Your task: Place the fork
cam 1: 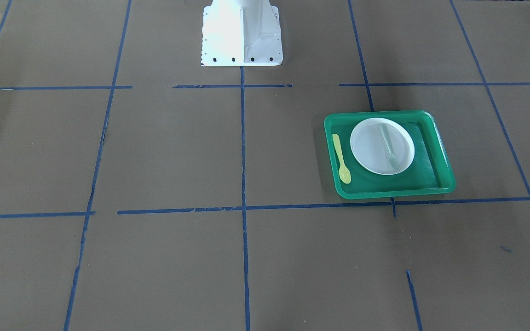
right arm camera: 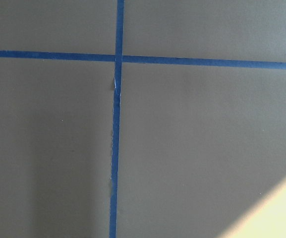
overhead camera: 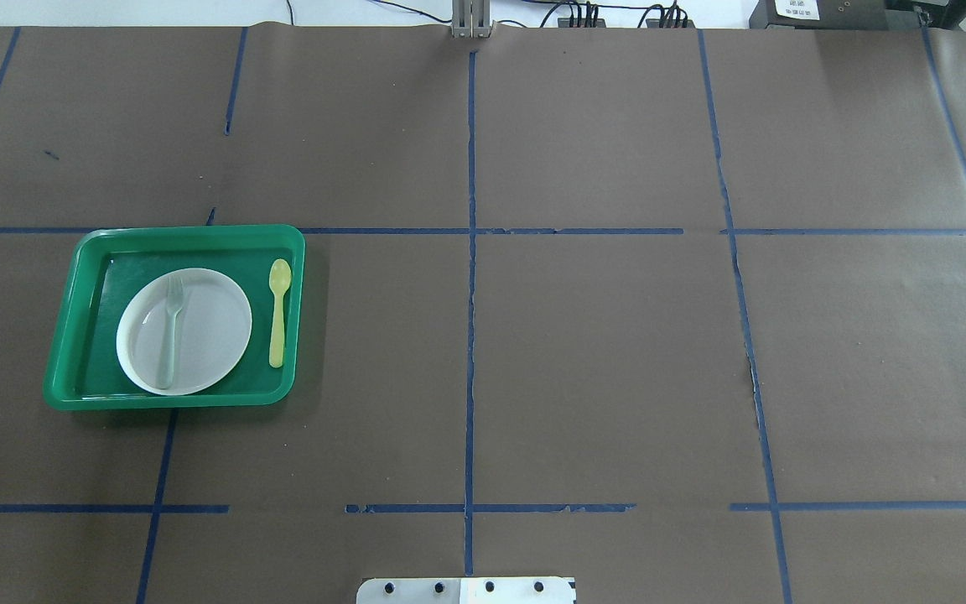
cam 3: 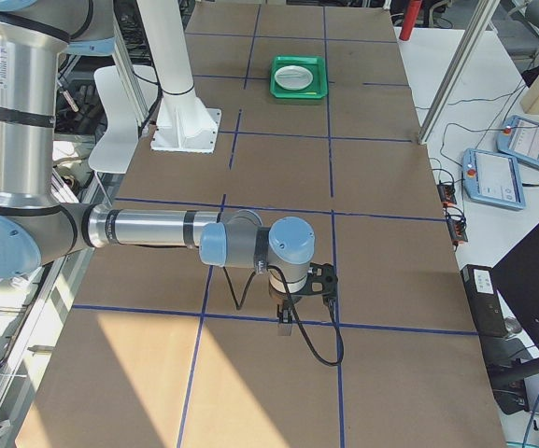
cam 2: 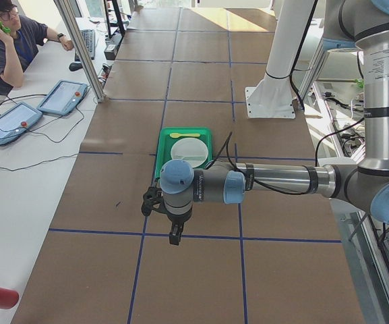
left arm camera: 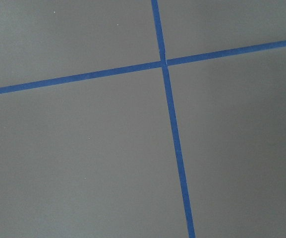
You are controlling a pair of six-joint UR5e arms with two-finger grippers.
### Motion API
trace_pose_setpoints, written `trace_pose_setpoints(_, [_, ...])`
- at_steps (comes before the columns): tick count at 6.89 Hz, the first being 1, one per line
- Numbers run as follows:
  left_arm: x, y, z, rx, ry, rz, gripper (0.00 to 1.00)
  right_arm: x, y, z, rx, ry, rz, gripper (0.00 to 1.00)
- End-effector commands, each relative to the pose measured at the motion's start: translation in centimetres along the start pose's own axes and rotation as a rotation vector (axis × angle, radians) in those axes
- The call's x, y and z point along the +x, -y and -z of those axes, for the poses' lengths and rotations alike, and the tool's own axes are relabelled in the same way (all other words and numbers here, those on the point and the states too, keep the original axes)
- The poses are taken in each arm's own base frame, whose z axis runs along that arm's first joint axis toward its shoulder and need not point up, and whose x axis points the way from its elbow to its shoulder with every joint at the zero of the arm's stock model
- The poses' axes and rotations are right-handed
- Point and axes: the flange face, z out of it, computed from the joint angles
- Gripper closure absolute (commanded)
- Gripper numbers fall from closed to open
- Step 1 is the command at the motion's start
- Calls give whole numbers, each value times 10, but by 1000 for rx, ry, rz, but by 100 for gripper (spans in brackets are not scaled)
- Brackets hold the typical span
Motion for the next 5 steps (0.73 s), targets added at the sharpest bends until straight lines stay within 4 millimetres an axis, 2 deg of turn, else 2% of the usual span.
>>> trace_pose_setpoints(1, [2,2,1,2,-3,-3,0,0,0,1,1,0,1,0])
trace_pose_setpoints(3, [6,11,6,19,-2,-16,0,0,0,0,0,0,0,0])
trace_pose_setpoints(4, [25,18,13,37,-45,-20,0,0,0,0,0,0,0,0])
trace_pose_setpoints(5, [58,29,20,55,-52,-16,0,0,0,1,1,0,1,0])
